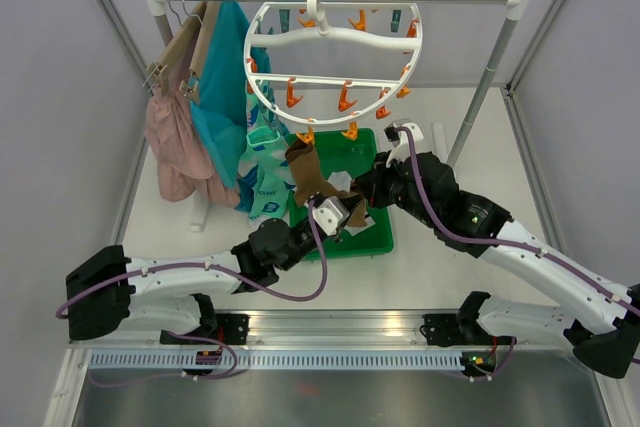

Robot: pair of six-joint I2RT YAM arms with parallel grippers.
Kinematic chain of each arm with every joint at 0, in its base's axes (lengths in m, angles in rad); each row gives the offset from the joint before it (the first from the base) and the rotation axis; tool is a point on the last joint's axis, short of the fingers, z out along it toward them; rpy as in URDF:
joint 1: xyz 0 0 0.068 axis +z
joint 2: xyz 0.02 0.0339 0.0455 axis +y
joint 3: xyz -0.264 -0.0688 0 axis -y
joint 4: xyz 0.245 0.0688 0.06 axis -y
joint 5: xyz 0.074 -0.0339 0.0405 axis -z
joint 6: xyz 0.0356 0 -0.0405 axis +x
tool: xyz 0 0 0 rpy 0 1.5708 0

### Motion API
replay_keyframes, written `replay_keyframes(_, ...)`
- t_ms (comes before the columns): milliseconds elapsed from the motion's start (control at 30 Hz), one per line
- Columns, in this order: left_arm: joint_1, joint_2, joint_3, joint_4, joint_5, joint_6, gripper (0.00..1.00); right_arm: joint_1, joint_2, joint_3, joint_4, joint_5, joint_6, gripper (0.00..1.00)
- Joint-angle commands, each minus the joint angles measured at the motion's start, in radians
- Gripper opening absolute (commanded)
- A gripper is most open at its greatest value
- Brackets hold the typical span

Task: Clip the socks to the hanger
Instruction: Pick up the sock from the bin.

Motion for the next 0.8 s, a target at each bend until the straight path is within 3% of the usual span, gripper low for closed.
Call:
replay_keyframes(0,-0.005,-0.050,0.018,0.026,0.036,0.032,0.02,0.002,0.004,0.049,-0.001,-0.005,0.007,0.00)
replay_keyframes(300,-0.007,-0.101,-0.018,-0.012,0.054,0.040,0.02,0.002,0.002,0.057,0.001,0.001,0.009,0.00)
replay_keyframes(400,-0.005,-0.118,-0.024,-0.035,0.050,0.038,0.02,0.002,-0.008,0.058,0.001,0.007,0.010,0.12)
replay_keyframes(433,-0.005,-0.121,-0.025,-0.046,0.051,0.038,0.02,0.002,-0.016,0.058,0.001,0.009,0.010,0.24)
replay_keyframes(500,-0.005,-0.130,-0.022,-0.063,0.053,0.041,0.02,0.002,-0.024,0.060,0.002,0.023,0.010,0.37)
replay_keyframes(767,-0.005,-0.149,-0.016,-0.130,0.047,0.061,0.02,0.002,-0.061,0.078,-0.013,0.072,0.004,0.50)
